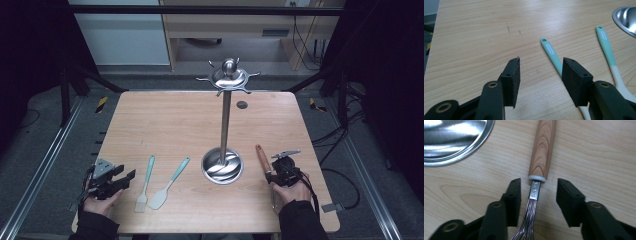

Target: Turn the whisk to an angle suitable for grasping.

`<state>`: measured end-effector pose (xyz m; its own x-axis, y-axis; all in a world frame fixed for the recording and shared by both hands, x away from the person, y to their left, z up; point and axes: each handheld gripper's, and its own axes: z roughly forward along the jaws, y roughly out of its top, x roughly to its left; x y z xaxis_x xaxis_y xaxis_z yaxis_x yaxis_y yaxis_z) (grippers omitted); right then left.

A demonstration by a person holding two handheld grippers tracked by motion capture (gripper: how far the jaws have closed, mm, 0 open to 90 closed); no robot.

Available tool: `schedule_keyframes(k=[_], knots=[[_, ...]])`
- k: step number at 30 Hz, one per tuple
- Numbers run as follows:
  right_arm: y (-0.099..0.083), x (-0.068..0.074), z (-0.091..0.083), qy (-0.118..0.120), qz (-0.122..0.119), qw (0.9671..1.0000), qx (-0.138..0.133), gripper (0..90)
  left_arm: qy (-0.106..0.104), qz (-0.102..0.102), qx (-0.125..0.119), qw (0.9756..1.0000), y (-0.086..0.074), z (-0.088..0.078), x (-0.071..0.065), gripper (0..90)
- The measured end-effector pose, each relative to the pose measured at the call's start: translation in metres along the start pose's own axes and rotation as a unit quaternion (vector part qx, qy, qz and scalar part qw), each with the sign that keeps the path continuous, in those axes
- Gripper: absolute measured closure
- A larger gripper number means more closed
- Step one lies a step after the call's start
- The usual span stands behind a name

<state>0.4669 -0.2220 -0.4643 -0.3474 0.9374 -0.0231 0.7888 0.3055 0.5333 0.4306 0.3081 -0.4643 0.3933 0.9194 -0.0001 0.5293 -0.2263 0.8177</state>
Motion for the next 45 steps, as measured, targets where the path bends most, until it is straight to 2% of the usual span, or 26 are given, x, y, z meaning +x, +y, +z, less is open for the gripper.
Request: schedule_keyframes(k=[2, 6, 10, 17, 22, 27, 31, 36, 39, 42, 45], knots=[[0.001, -0.001, 0.002, 0.01, 0.008, 0.9998, 0.012, 60.3, -0.001, 0.0, 0.001, 1.0, 0.0, 0.0, 0.0, 48.7], [0.002, 0.0, 0.004, 0.004, 0.01, 0.9996, 0.025, 64.2, -0.001, -0.001, 0.003, 1.0, 0.0, 0.0, 0.0, 48.7], [0.004, 0.001, 0.006, 0.007, 0.021, 0.9991, 0.037, 69.0, -0.002, -0.004, 0.007, 1.0, 0.0, 0.0, 0.0, 48.7], [0.006, 0.001, 0.013, 0.009, 0.026, 0.9978, 0.06, 75.5, -0.003, -0.008, 0.011, 0.9999, 0.0, 0.001, 0.0, 48.8], [0.008, 0.002, 0.015, 0.005, 0.032, 0.997, 0.07, 77.3, -0.002, -0.009, 0.016, 0.9998, 0.001, 0.001, 0.0, 48.8], [0.009, 0.0, 0.015, -0.007, 0.051, 0.9955, 0.08, 80.8, -0.002, -0.009, 0.02, 0.9998, 0.001, 0.001, 0.0, 48.7], [0.011, -0.001, 0.014, -0.005, 0.061, 0.9944, 0.086, 81.1, -0.002, -0.009, 0.022, 0.9997, 0.001, 0.001, 0.0, 48.8], [0.011, -0.002, 0.012, 0.001, 0.061, 0.9946, 0.085, 81.2, -0.003, -0.011, 0.026, 0.9996, 0.001, 0.002, 0.0, 48.5], [0.01, -0.002, 0.007, 0.001, 0.059, 0.9955, 0.074, 81.2, -0.003, -0.014, 0.026, 0.9996, 0.001, 0.002, 0.0, 48.3], [0.01, -0.003, -0.001, 0.007, 0.06, 0.9969, 0.052, 81.3, -0.002, -0.014, 0.028, 0.9995, 0.001, 0.002, 0.001, 48.0], [0.01, -0.005, -0.012, 0.02, 0.053, 0.9983, 0.009, 81.3, -0.002, -0.014, 0.029, 0.9995, 0.001, 0.002, 0.0, 47.8]])
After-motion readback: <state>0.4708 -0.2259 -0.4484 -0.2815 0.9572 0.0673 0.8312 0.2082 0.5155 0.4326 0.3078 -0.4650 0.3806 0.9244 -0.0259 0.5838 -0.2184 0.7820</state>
